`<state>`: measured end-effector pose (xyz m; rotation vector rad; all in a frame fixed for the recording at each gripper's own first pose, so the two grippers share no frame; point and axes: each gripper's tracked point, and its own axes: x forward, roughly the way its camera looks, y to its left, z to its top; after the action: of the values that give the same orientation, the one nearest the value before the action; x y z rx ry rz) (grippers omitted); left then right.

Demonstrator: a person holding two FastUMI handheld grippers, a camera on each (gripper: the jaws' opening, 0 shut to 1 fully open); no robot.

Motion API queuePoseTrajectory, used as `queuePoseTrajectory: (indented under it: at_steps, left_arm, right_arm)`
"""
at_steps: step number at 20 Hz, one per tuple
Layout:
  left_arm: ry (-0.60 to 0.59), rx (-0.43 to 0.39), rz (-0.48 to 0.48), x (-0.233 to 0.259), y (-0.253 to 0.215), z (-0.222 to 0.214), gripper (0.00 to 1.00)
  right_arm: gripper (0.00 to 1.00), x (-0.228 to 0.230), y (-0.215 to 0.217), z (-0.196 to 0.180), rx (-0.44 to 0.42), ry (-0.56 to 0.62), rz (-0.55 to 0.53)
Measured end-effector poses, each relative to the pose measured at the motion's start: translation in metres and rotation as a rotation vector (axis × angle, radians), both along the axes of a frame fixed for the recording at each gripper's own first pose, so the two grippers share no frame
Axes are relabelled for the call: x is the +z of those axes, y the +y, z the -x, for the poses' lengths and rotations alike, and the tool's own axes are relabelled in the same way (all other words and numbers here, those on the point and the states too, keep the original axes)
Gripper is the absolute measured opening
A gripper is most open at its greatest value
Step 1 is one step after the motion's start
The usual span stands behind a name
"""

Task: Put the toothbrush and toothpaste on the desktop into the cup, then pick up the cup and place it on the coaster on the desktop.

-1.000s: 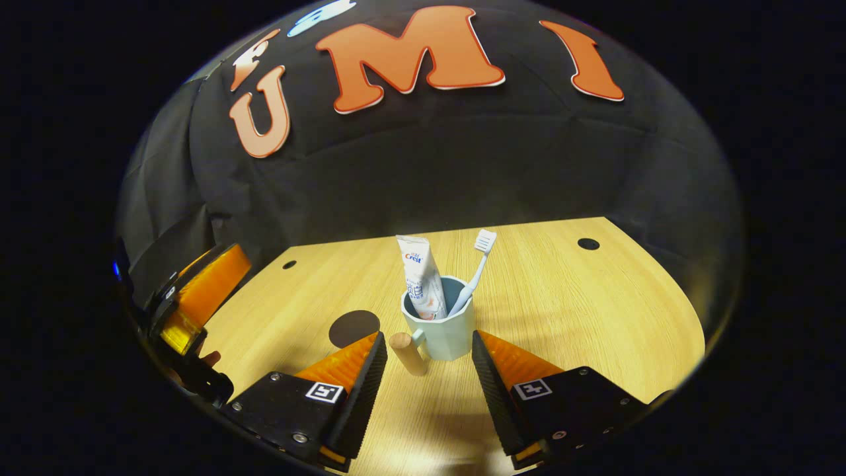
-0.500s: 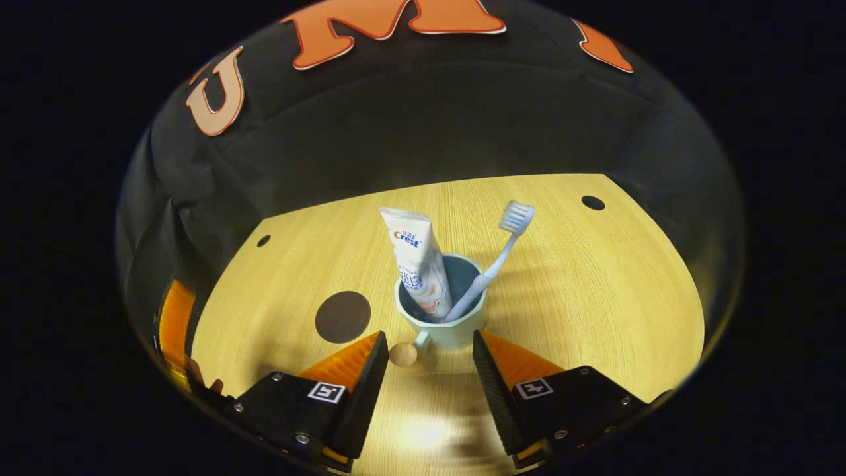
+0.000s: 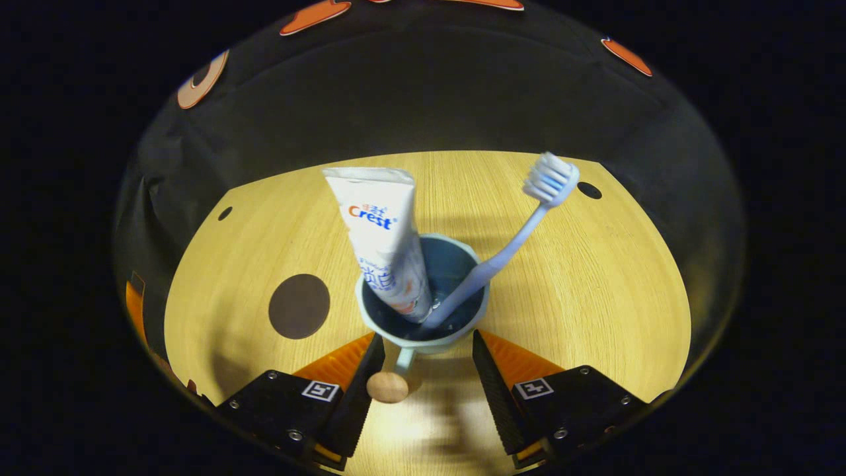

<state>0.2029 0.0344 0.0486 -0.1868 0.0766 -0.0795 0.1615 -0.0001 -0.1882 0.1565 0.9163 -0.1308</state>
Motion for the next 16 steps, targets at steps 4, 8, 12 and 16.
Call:
queuePoseTrajectory:
  at_steps: [4, 8, 12, 16]
  left_arm:
    - [0.032, -0.034, 0.015, -0.019, -0.005, -0.003, 0.97]
    - [0.086, -0.040, 0.003, -0.036, -0.007, -0.004, 0.97]
    - [0.089, -0.042, 0.009, -0.038, -0.008, -0.005, 0.97]
    - [0.094, -0.039, 0.009, -0.040, -0.008, -0.006, 0.97]
  right_arm:
    - [0.77, -0.006, -0.001, -0.001, 0.018, 0.015, 0.029]
    - [0.72, -0.005, -0.003, 0.001, 0.031, 0.022, 0.085]
    - [0.56, -0.009, -0.003, 0.006, 0.043, 0.065, 0.107]
    - [0.27, -0.014, -0.006, 0.005, 0.031, 0.065, 0.084]
